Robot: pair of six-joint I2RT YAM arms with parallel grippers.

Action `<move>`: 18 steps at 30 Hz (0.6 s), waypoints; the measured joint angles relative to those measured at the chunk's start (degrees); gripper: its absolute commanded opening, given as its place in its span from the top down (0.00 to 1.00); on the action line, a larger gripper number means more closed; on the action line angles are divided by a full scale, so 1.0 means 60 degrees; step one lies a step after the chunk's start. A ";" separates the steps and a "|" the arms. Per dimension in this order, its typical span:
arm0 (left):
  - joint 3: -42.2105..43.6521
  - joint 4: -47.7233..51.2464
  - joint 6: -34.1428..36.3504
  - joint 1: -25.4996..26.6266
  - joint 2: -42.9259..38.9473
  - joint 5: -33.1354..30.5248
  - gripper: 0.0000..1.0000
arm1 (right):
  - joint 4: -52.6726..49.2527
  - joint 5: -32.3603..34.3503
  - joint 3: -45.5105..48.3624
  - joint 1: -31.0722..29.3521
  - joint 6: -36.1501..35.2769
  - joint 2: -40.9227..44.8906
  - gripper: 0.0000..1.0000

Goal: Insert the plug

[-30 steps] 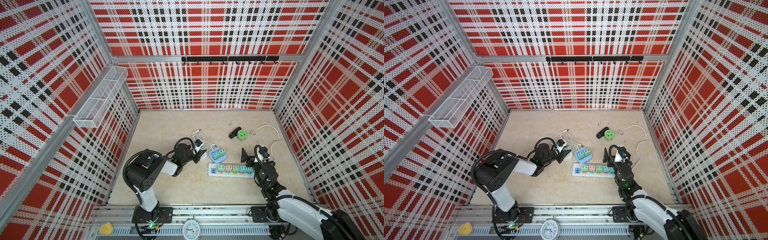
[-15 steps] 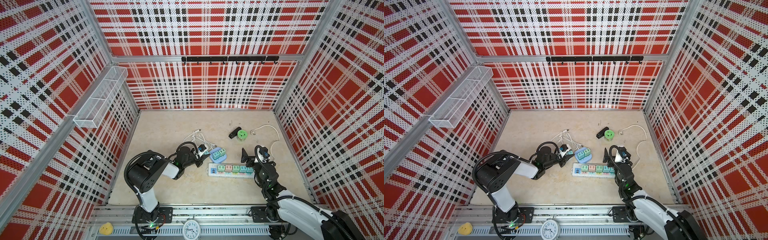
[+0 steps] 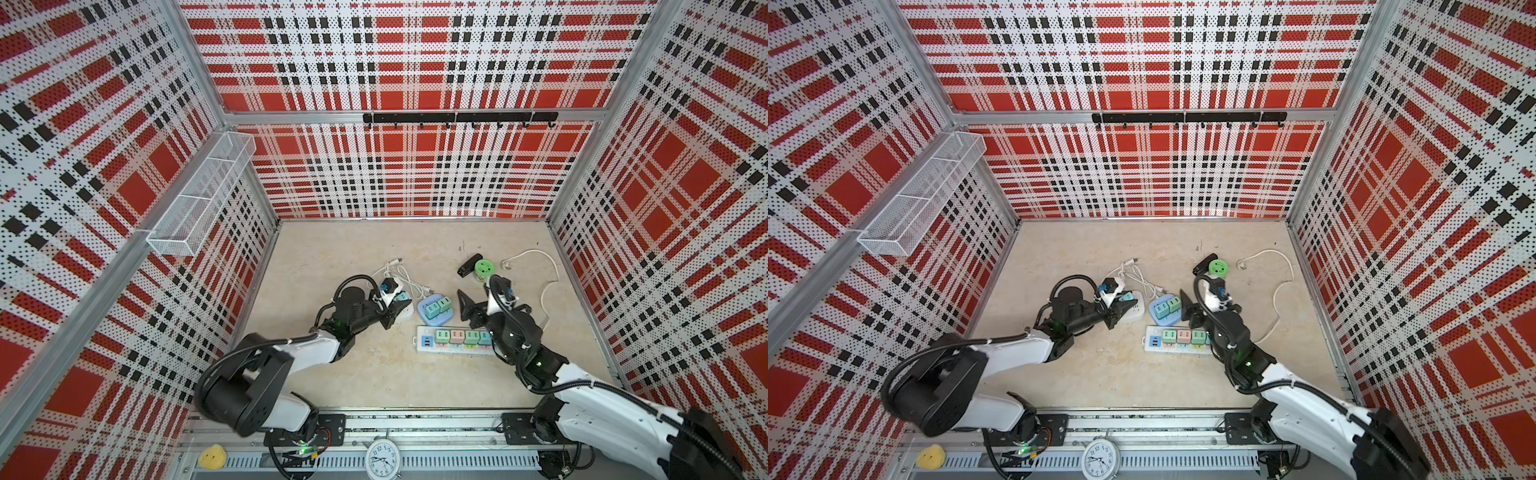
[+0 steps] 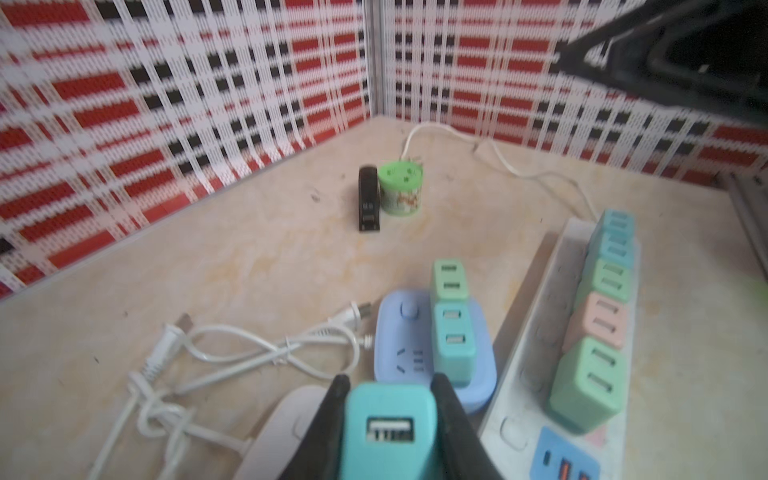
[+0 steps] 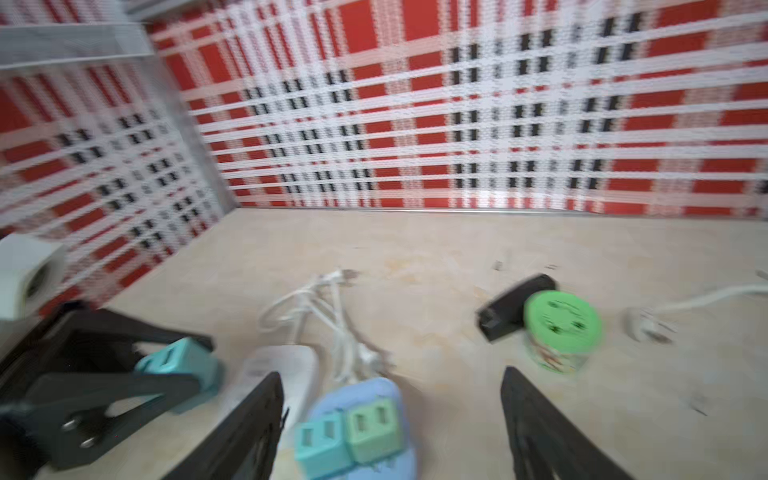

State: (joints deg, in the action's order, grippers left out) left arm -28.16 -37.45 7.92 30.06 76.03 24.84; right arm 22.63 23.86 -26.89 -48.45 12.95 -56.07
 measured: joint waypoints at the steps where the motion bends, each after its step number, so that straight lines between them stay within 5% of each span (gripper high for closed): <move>1: -0.0124 0.0386 -0.0131 -0.0062 -0.0576 -0.0117 1.00 | -0.0051 0.0036 -0.0484 -0.0452 0.0095 -0.0517 0.29; 4: -0.0222 0.1275 -0.0827 -0.0696 -0.1960 -0.0525 1.00 | -0.0270 0.0040 -0.1814 -0.1304 0.0463 -0.2346 0.35; 11: 0.1013 0.2514 -0.2856 -0.4007 -0.4317 -0.1472 1.00 | -0.1785 -0.0444 -0.4750 -0.1832 0.1020 -0.6200 0.43; 18: 0.2171 0.3322 -0.3785 -0.5144 -0.5956 -0.2109 1.00 | -0.3071 -0.1096 -0.7515 -0.1829 0.1038 -0.8983 0.51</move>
State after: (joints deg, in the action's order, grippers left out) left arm -15.14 -17.52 -14.79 -0.80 40.29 12.19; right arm 4.21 17.28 -71.99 -59.42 19.18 -109.97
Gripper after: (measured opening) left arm 0.298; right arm 0.522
